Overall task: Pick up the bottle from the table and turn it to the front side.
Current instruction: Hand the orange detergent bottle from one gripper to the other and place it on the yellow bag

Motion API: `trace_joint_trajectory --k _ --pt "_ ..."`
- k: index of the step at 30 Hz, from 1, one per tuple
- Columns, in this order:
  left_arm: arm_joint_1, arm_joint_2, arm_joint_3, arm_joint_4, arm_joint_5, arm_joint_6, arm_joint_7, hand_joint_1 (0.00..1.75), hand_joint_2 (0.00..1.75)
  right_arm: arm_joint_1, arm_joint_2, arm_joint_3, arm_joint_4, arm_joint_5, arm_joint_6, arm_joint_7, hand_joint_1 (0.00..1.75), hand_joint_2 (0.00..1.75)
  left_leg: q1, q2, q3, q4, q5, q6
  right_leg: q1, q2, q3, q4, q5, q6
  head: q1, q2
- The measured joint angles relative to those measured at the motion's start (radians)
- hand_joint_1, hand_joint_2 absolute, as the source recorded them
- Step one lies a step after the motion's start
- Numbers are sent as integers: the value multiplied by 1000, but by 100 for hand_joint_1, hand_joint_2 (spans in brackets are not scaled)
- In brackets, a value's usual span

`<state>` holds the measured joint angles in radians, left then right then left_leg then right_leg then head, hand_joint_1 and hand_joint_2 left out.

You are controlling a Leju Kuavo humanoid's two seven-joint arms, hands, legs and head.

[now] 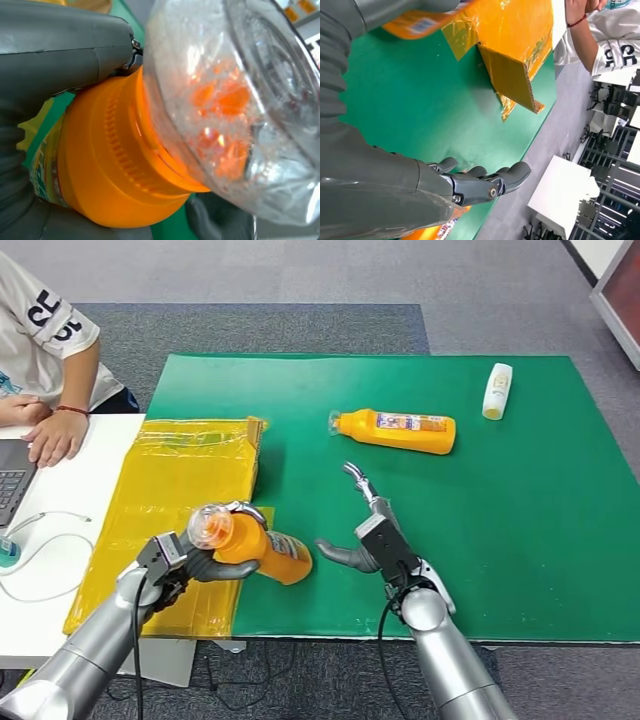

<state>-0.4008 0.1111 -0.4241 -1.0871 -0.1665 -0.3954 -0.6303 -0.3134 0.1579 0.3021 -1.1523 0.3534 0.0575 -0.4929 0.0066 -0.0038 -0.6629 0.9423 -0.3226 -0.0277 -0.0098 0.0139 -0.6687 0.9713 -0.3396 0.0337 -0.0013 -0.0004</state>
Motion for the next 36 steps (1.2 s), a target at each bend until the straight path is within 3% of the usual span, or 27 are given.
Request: trace_joint_trajectory --k 16,24,28,32,36 --pt "-7 18 39 -92 -25 25 5 155 175 0 0 -7 -1 20 3 -1 0 175 0 0 -1 0 -1 0 0 0 0 0 -1 0 0 0" --pt "-26 31 58 -108 -60 46 21 171 175 0 0 -9 -1 24 -7 -1 0 175 0 0 -1 0 -1 0 0 0 -1 0 -1 0 0 0" --pt "-84 65 47 -97 -127 62 88 175 175 0 0 -9 1 25 -10 -4 0 175 0 0 -1 0 -1 0 0 0 -1 0 -1 0 0 0" --pt "-208 99 -6 -42 -236 104 193 175 175 0 0 -9 9 25 -14 -14 0 175 0 0 -1 0 0 0 0 0 -1 0 0 0 0 0" --pt "-306 115 -48 2 -268 116 231 175 175 -1 0 -9 14 25 -16 -16 0 175 0 0 -1 0 1 0 0 0 -1 0 1 -1 0 0"
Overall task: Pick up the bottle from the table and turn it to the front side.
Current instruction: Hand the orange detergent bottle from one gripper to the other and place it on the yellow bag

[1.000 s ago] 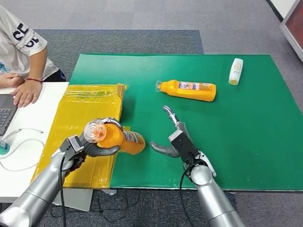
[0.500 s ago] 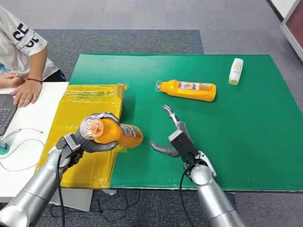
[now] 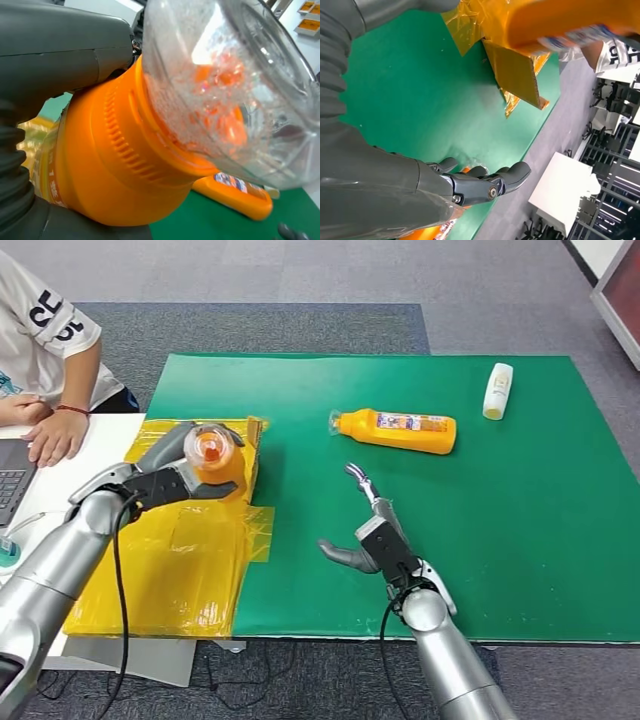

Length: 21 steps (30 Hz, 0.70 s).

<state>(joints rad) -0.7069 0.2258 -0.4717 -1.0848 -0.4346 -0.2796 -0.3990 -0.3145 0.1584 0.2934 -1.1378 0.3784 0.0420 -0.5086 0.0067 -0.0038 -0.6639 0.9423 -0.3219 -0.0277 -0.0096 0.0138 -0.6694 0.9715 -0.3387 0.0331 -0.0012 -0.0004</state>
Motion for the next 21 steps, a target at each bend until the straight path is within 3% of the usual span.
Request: trace_joint_trajectory --k 11,14,19,21 --pt "-172 13 -182 117 -195 -19 190 175 175 2 2 -5 9 2 -7 -5 0 175 0 0 0 0 0 0 -1 0 -1 0 0 0 0 0" --pt "-239 18 -257 170 -228 -132 206 175 175 3 3 -12 11 8 -6 -7 0 175 0 0 0 0 0 0 0 0 0 0 0 0 0 0" --pt "-370 70 -436 229 -147 -444 137 175 175 -8 10 -12 41 8 16 -22 0 175 0 2 0 0 0 0 0 2 0 0 0 0 0 0" --pt "-409 94 -507 235 -104 -482 139 175 175 -16 15 -11 56 7 18 -24 0 175 0 2 0 0 0 0 0 2 0 0 0 0 0 0"
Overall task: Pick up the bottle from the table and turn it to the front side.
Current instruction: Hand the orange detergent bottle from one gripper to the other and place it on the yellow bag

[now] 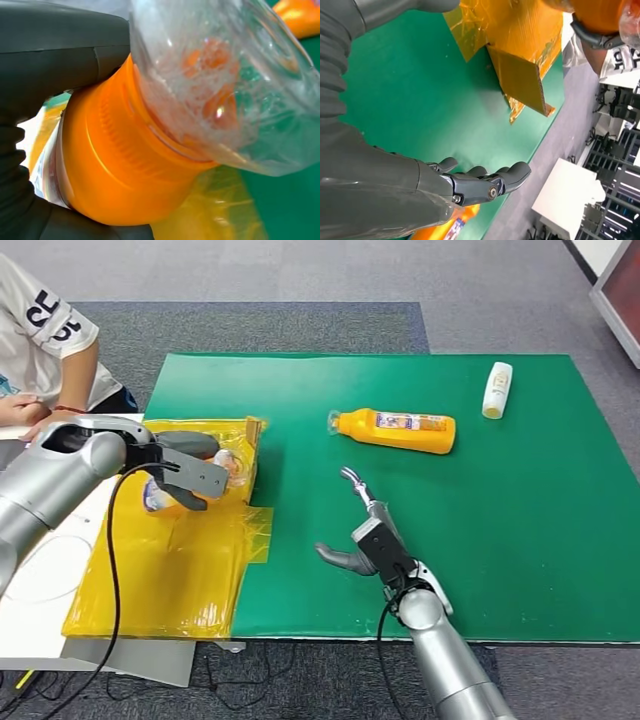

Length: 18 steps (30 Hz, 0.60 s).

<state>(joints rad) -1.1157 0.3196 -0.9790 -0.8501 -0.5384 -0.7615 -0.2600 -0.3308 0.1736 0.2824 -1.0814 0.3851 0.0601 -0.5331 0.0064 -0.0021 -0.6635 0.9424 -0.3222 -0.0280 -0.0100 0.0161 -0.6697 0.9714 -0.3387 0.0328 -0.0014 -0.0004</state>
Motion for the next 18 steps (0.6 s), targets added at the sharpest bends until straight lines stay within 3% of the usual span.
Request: trace_joint_trajectory --k 4,10,15,18 --pt "-52 30 -105 7 62 -5 9 175 175 -15 10 2 20 -2 0 -2 0 175 0 0 0 0 0 0 0 0 1 0 0 0 0 0" --pt "-88 51 -175 10 108 -11 17 175 175 -24 19 5 35 -3 0 -3 0 175 0 0 0 0 0 0 0 0 1 0 0 0 0 0" --pt "-144 92 -287 -21 363 -14 63 175 175 -29 22 20 43 -11 0 -4 0 175 0 0 0 0 0 0 0 0 1 0 0 0 0 0" --pt "-171 110 -347 -41 412 31 77 175 175 -31 24 24 46 -15 -2 -4 0 175 0 0 0 0 0 0 0 0 1 0 0 0 0 0"
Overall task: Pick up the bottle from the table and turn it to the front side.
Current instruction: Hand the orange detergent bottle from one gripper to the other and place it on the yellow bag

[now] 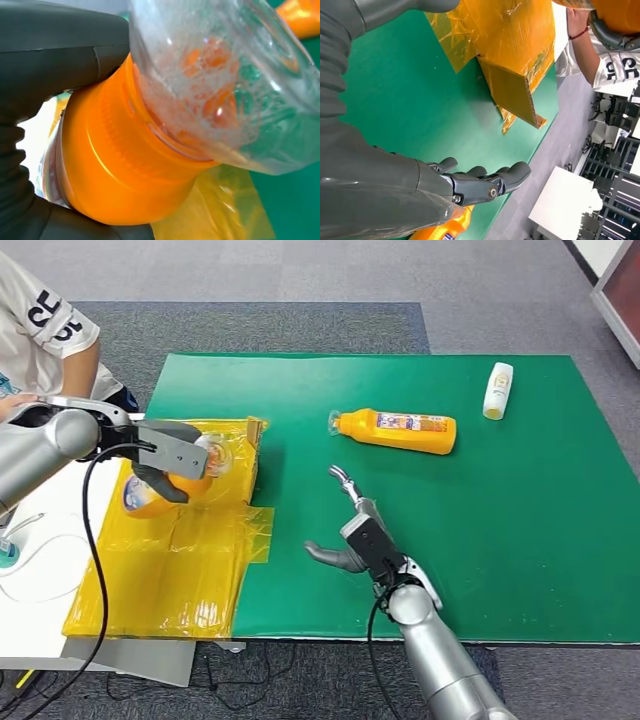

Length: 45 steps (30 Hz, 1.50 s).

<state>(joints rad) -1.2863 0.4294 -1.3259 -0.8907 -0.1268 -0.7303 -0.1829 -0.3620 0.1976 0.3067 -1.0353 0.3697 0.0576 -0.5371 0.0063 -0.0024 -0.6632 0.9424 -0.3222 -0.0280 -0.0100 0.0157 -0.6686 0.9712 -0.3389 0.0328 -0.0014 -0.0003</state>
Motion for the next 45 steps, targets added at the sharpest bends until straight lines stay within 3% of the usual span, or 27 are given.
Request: trace_joint_trajectory --k 5,9,22,30,41,42,45 --pt "-12 0 -62 -2 -9 96 -3 175 175 -2 3 2 -6 -6 -15 0 0 175 0 0 0 0 0 0 0 0 0 0 0 0 0 0" --pt "-9 -22 -99 12 -20 117 -17 175 175 0 3 -9 -32 -19 -32 0 0 175 0 0 0 0 0 0 0 0 0 0 0 0 0 0" --pt "60 -151 -168 179 -48 160 -51 175 175 81 -1 -74 -146 -29 -34 2 0 175 0 0 0 1 0 0 0 0 0 0 0 1 0 0" --pt "63 -193 -179 238 -58 173 -66 175 175 104 -2 -86 -174 -28 -34 4 0 175 0 0 2 1 0 0 0 0 2 0 0 0 0 0" --pt "97 -314 -171 365 -104 254 -72 175 175 122 -4 -92 -233 4 -16 54 0 175 0 -1 2 1 1 2 0 -3 3 0 1 2 0 0" --pt "100 -319 -169 371 -106 258 -72 153 175 122 -4 -92 -235 6 -15 55 0 175 0 -1 2 1 1 2 0 -3 4 0 1 2 0 0" --pt "108 -330 -161 383 -111 267 -72 22 175 123 -5 -92 -237 8 -14 58 0 175 0 -2 2 1 2 2 0 -3 4 0 1 2 0 0"
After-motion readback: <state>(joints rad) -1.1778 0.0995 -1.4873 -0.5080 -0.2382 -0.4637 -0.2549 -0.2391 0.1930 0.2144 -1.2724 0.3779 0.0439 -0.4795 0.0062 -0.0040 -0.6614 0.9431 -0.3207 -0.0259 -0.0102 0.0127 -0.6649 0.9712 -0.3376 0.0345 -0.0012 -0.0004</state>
